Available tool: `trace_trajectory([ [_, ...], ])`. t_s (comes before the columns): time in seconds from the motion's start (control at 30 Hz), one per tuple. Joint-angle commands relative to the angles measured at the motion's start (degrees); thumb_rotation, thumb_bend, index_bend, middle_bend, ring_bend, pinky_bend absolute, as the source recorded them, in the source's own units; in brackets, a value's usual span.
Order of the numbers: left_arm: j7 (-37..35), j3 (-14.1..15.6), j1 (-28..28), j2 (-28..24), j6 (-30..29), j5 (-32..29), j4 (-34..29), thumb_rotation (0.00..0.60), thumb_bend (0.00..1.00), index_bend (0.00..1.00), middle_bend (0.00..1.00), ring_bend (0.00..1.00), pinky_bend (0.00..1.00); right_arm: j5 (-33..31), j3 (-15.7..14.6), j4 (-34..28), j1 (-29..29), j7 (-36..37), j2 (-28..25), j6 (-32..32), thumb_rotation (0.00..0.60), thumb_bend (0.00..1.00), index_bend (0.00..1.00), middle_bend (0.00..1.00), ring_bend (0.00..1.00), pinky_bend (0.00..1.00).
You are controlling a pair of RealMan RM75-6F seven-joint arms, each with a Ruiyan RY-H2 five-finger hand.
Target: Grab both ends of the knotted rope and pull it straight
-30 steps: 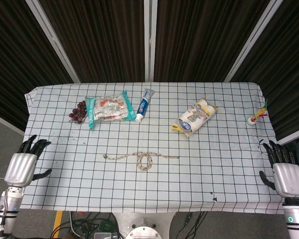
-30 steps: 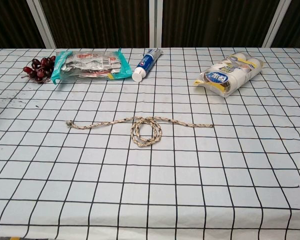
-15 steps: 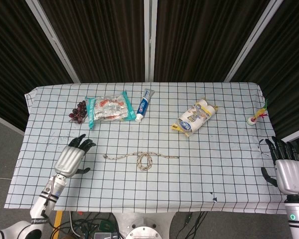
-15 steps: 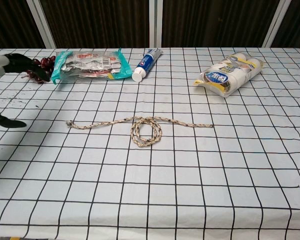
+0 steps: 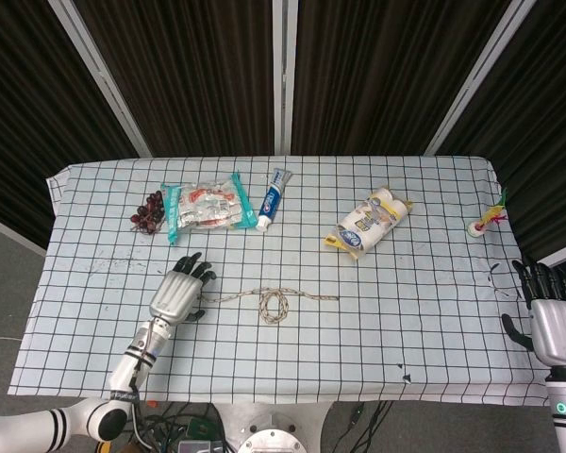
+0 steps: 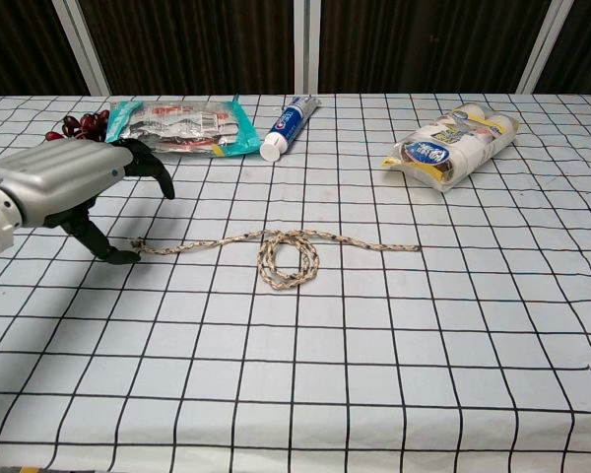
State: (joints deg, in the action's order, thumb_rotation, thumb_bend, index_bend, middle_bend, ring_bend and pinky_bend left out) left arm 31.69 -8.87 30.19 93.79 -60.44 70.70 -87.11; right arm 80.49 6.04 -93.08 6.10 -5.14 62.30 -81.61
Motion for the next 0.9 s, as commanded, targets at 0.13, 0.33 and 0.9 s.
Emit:
trace_trajectory([
  [0.13, -0.14, 0.71, 0.70, 1.42, 0.16, -0.91, 1.81, 0.600, 0.15, 0.35, 0.17, 0.04, 0.14, -0.46, 0.21, 0.38, 0.04, 0.58, -0.08, 0.14, 0.600, 0.27, 0.00, 0.00, 0.00, 0.00],
  [0.33, 0.18, 1.34, 1.02, 2.43, -0.36, -1.56, 4.17, 0.600, 0.20, 0.39, 0.17, 0.04, 0.14, -0.61, 0.13, 0.60, 0.01, 0.92, -0.09, 0.27, 0.600, 0.27, 0.00, 0.00, 0.00, 0.00],
  [0.9, -1.38, 2.86, 1.61, 3.86, -0.67, -1.40, 7.58, 0.600, 0.26, 0.44, 0.18, 0.04, 0.14, -1.42, 0.02, 1.03, 0.24, 1.48, 0.32, 1.29, 0.600, 0.27, 0.00, 0.00, 0.00, 0.00],
])
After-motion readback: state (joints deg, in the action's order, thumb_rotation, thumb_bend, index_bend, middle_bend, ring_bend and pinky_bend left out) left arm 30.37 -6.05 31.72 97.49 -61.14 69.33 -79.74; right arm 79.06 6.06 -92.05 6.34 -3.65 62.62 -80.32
